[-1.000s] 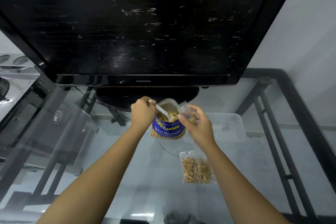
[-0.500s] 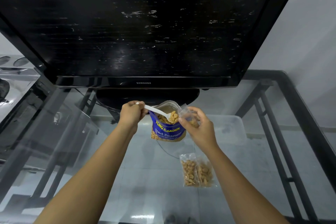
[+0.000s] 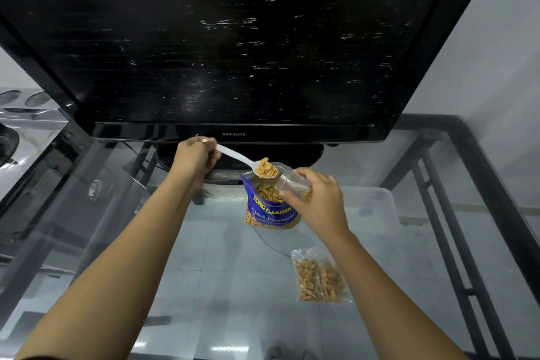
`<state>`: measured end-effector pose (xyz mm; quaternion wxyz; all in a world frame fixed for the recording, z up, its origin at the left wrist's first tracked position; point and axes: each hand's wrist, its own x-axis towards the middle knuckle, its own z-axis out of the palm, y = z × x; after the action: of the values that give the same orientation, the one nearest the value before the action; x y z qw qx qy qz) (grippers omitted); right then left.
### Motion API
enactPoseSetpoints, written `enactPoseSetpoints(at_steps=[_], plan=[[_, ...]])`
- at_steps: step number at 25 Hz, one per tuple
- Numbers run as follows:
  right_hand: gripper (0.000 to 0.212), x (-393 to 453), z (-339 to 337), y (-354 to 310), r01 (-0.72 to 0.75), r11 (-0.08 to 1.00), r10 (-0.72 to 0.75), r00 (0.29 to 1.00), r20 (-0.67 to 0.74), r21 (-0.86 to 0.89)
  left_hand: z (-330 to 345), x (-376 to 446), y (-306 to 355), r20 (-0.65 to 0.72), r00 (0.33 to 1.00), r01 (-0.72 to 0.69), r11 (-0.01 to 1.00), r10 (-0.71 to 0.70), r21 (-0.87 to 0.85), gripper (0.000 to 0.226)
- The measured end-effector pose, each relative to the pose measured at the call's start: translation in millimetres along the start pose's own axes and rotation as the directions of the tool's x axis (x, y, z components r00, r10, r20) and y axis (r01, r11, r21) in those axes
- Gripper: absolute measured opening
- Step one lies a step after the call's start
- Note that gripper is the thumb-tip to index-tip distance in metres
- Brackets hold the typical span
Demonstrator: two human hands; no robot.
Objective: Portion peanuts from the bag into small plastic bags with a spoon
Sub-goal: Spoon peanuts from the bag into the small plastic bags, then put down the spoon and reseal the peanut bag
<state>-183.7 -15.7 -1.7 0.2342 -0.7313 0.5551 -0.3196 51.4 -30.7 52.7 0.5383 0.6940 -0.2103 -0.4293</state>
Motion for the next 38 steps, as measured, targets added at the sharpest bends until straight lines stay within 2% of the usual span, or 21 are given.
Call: enactPoseSetpoints(at_steps=[3, 6, 7, 9, 11, 15, 19, 21, 22, 23, 25, 26, 28, 29, 31, 33, 34, 35, 36, 38], plan=[[0.047, 2, 3, -7, -0.016, 0.999, 0.015, 1.0, 0.017, 0.044, 10, -8, 12, 0.065, 0.996, -0.064, 0.994, 0.059, 0.085, 0.013], [0.041, 0, 5, -15, -0.05, 0.986, 0.053, 0.999, -0.014, 0.158, 22, -25, 27, 0.198, 0.953, -0.275, 0.929, 0.23, 0.246, 0.016], [0.04, -1, 4, -18, -0.064, 0.976, 0.07, 0.997, -0.021, 0.207, 27, -35, 33, 0.257, 0.914, -0.387, 0.867, 0.315, 0.313, 0.015], [0.042, -3, 4, -22, -0.1, 0.946, 0.106, 0.994, -0.004, 0.309, 34, -56, 48, 0.376, 0.785, -0.618, 0.671, 0.493, 0.411, 0.011], [0.048, -5, 2, -25, -0.13, 0.894, 0.124, 0.991, 0.041, 0.429, 39, -75, 60, 0.469, 0.653, -0.757, 0.489, 0.595, 0.434, 0.009], [0.053, -6, 0, -27, -0.096, 0.839, 0.081, 0.995, 0.05, 0.536, 37, -90, 73, 0.56, 0.516, -0.851, 0.312, 0.648, 0.424, 0.011], [0.056, -5, -3, -29, -0.122, 0.801, 0.119, 0.992, 0.043, 0.587, 34, -101, 80, 0.568, 0.412, -0.899, 0.216, 0.712, 0.381, 0.015], [0.054, -8, -7, -31, -0.127, 0.792, 0.12, 0.991, 0.052, 0.597, 29, -99, 82, 0.507, 0.418, -0.887, 0.219, 0.754, 0.407, 0.014], [0.049, -10, -11, -32, -0.122, 0.799, 0.111, 0.992, 0.054, 0.588, 23, -96, 82, 0.421, 0.459, -0.865, 0.284, 0.783, 0.415, 0.012], [0.041, -14, -15, -34, -0.125, 0.803, 0.107, 0.992, 0.065, 0.583, 16, -92, 79, 0.303, 0.536, -0.826, 0.416, 0.788, 0.38, 0.01], [0.029, -29, -22, -34, -0.168, 0.77, 0.112, 0.985, 0.129, 0.615, -6, -85, 58, 0.086, 0.737, -0.674, 0.719, 0.67, 0.169, 0.01], [0.028, -41, -22, -32, -0.197, 0.747, 0.114, 0.979, 0.17, 0.635, -18, -85, 39, 0.004, 0.82, -0.572, 0.819, 0.573, 0.043, 0.01], [0.031, -74, -15, -19, -0.263, 0.742, 0.135, 0.959, 0.248, 0.616, -43, -87, -8, -0.153, 0.91, -0.408, 0.897, 0.386, -0.167, 0.008], [0.034, -90, -8, -9, -0.301, 0.756, 0.154, 0.945, 0.289, 0.582, -53, -91, -31, -0.227, 0.921, -0.367, 0.902, 0.318, -0.226, 0.01], [0.038, -117, 12, 11, -0.358, 0.826, 0.194, 0.906, 0.376, 0.435, -66, -100, -76, -0.318, 0.91, -0.345, 0.912, 0.267, -0.221, 0.016], [0.038, -129, 31, 25, -0.351, 0.909, 0.228, 0.87, 0.438, 0.223, -66, -110, -115, -0.303, 0.896, -0.365, 0.927, 0.326, -0.083, 0.021], [0.04, -130, 38, 28, -0.342, 0.931, 0.251, 0.854, 0.457, 0.128, -64, -113, -132, -0.261, 0.881, -0.396, 0.917, 0.396, 0.053, 0.022], [0.042, -129, 43, 30, -0.331, 0.942, 0.269, 0.839, 0.473, 0.052, -63, -114, -149, -0.193, 0.852, -0.442, 0.865, 0.488, 0.235, 0.022], [0.043, -128, 47, 30, -0.315, 0.949, 0.28, 0.826, 0.489, -0.011, -63, -114, -165, -0.085, 0.818, -0.494, 0.77, 0.569, 0.404, 0.023], [0.044, -125, 52, 30, -0.254, 0.957, 0.291, 0.812, 0.506, -0.141, -65, -106, -194, 0.18, 0.732, -0.616, 0.527, 0.657, 0.585, 0.031]])
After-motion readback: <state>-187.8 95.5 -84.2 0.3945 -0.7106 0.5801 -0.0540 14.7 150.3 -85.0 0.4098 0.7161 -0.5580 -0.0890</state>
